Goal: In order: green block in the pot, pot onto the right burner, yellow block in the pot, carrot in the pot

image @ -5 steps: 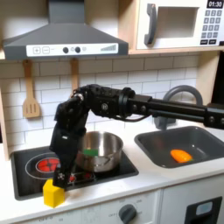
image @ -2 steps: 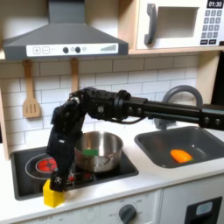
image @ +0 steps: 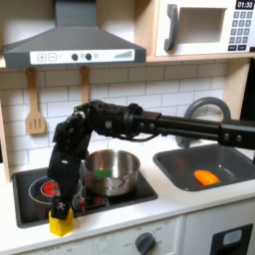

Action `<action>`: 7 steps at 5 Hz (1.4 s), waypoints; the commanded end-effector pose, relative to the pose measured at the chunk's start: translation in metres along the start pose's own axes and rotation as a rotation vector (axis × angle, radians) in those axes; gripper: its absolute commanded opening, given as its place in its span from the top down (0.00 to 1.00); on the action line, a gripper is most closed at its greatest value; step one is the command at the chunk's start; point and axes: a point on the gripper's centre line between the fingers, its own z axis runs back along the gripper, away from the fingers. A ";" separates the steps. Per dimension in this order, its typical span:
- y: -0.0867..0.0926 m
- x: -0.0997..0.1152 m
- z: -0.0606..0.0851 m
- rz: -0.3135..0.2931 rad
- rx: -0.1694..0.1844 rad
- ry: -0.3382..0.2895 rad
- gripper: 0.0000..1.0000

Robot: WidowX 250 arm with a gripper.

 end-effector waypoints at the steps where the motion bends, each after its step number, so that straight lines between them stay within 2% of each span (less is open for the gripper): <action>1: -0.010 0.000 -0.006 -0.010 0.008 0.006 0.00; 5: -0.013 -0.001 -0.010 -0.012 0.011 0.009 0.00; 7: -0.013 -0.005 -0.019 -0.025 0.023 0.025 0.00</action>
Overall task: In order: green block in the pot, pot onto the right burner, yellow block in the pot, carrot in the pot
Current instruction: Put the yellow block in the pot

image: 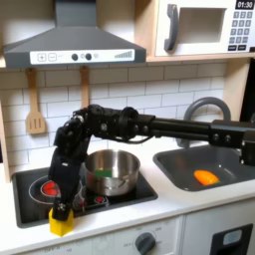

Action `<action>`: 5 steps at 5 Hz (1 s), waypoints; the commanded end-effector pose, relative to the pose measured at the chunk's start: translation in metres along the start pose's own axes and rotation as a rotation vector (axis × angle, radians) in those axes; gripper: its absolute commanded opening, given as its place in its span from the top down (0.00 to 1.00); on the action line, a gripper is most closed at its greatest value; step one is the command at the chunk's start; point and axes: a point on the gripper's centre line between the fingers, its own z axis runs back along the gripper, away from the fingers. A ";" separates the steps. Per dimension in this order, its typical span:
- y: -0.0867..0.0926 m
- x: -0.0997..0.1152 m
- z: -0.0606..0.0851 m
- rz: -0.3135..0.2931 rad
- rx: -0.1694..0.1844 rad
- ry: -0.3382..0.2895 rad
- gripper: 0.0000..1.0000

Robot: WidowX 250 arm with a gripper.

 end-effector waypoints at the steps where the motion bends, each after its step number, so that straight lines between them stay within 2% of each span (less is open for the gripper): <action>1: -0.001 -0.003 -0.010 -0.013 0.008 0.019 0.00; 4: -0.002 -0.002 -0.024 -0.035 0.020 0.046 0.00; 5: -0.003 -0.004 -0.026 -0.022 0.022 0.051 1.00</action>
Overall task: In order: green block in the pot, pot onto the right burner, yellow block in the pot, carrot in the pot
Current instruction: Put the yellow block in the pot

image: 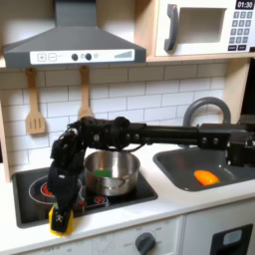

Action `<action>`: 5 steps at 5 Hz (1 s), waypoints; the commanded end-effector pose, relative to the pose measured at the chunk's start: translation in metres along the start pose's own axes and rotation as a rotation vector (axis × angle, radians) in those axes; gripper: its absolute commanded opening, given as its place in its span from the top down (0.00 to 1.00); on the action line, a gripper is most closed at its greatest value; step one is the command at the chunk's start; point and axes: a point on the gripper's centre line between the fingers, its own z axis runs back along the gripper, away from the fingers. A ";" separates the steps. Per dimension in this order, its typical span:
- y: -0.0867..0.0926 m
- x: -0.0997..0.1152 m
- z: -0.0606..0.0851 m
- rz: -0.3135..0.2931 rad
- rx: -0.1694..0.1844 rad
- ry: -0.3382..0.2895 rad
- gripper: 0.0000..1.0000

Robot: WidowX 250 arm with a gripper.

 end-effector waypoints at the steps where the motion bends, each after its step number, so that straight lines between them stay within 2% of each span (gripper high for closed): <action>1: -0.003 -0.001 0.001 0.022 -0.003 -0.001 1.00; 5: -0.012 0.005 0.012 -0.010 -0.023 -0.036 1.00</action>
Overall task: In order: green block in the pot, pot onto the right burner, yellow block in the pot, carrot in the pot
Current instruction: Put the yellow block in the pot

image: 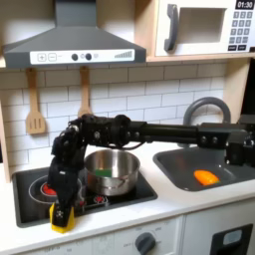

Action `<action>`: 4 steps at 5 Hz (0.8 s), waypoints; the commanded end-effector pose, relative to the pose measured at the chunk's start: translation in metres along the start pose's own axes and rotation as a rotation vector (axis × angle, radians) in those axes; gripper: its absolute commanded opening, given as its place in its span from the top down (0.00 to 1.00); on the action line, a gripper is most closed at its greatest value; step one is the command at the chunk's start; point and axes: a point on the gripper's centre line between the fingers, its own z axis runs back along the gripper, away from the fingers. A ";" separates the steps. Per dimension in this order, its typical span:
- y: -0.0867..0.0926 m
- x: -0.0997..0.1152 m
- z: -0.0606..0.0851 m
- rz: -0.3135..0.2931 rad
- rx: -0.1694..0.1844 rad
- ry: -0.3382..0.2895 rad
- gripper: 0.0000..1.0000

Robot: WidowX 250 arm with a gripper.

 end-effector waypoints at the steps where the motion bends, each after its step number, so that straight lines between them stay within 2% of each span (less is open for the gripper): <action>1: -0.016 0.000 0.011 -0.049 -0.036 -0.028 1.00; 2: -0.019 -0.003 0.010 -0.065 -0.040 -0.025 1.00; 3: -0.024 -0.003 0.015 -0.081 -0.053 -0.038 1.00; 4: -0.032 -0.003 0.026 -0.104 -0.082 -0.062 1.00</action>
